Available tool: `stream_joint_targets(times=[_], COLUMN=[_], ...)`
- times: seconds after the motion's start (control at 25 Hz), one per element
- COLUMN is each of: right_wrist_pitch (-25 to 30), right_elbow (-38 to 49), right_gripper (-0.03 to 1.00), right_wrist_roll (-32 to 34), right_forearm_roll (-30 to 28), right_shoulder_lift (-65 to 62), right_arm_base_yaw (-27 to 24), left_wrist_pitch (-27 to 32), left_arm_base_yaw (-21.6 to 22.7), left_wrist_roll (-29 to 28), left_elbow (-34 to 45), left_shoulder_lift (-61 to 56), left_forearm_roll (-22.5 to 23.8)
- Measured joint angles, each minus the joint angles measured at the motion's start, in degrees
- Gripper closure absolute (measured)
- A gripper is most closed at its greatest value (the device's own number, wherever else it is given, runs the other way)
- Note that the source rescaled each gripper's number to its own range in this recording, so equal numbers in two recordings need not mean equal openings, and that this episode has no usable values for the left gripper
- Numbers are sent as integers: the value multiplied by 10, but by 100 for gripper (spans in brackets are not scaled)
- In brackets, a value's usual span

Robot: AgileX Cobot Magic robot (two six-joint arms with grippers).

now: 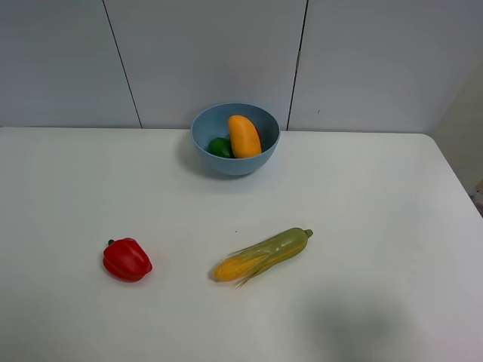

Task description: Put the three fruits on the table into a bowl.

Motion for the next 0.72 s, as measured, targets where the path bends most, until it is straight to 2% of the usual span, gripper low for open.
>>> stream_joint_targets(times=[0.44, 0.48, 0.6, 0.72], right_wrist_pitch=[0, 0, 0, 0], right_elbow=[0, 0, 0, 0], right_gripper=[34, 31, 7, -1], right_wrist_roll=[0, 0, 4, 11], right_forearm_roll=[0, 0, -6, -10], right_shoulder_lift=[0, 0, 0, 0], right_arm_base_yaw=[0, 0, 0, 0], left_wrist_pitch=[0, 0, 0, 0], left_arm_base_yaw=[0, 0, 0, 0], left_wrist_roll=[0, 0, 0, 0], left_elbow=[0, 0, 0, 0], left_shoulder_lift=[0, 0, 0, 0], left_forearm_roll=[2, 2, 2, 2])
